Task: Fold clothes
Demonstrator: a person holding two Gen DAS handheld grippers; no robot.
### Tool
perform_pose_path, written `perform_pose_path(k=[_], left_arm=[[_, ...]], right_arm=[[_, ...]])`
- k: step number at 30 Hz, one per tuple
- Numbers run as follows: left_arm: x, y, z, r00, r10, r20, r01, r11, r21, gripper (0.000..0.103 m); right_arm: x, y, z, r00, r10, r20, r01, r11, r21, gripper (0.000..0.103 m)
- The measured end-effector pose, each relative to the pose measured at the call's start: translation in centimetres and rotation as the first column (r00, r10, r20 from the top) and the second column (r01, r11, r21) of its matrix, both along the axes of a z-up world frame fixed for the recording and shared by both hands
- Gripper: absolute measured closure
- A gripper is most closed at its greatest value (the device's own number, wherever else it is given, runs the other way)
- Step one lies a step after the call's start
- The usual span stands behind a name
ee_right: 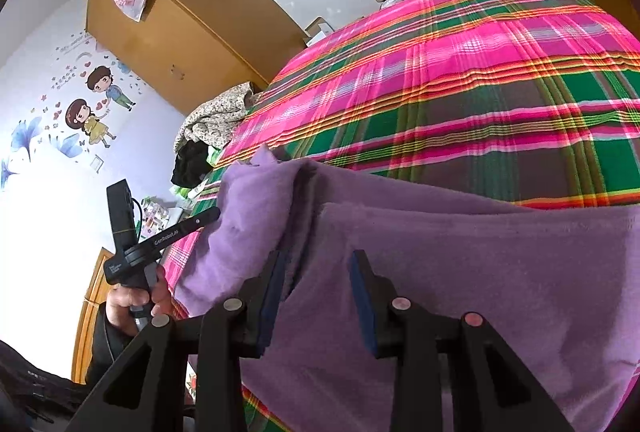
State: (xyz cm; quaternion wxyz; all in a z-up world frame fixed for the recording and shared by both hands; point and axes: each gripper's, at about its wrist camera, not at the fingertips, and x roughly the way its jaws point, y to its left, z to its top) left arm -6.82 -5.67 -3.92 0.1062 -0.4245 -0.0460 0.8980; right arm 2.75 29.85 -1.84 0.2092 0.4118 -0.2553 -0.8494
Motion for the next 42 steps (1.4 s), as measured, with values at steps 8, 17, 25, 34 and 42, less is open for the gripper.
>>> perform_pose_path(k=[8, 17, 25, 34, 42], left_arm=[[2.9, 0.8, 1.4, 0.999, -0.016, -0.049, 0.014, 0.999, -0.044, 0.091], [5.0, 1.5, 0.1, 0.999, -0.029, -0.029, 0.027, 0.998, -0.063, 0.086], [6.9, 2.1, 1.3, 0.997, -0.035, -0.072, 0.032, 0.999, -0.044, 0.086], [9.5, 6.3, 2.4, 0.976, -0.19, -0.102, 0.194, 0.98, 0.033, 0.086], [11.0, 10.2, 1.6, 0.938, -0.336, -0.081, 0.342, 0.937, 0.068, 0.086]], right_arm=[[1.1, -0.2, 0.9, 0.999, -0.019, -0.027, 0.019, 1.0, 0.012, 0.068], [2.5, -0.1, 1.0, 0.997, -0.053, -0.063, 0.058, 0.995, 0.082, 0.068], [3.8, 0.3, 1.0, 0.992, -0.09, -0.089, 0.101, 0.987, 0.127, 0.068], [4.5, 1.8, 1.1, 0.987, -0.139, -0.079, 0.146, 0.985, 0.095, 0.067], [4.6, 2.3, 0.7, 0.989, -0.138, -0.056, 0.142, 0.985, 0.097, 0.067]])
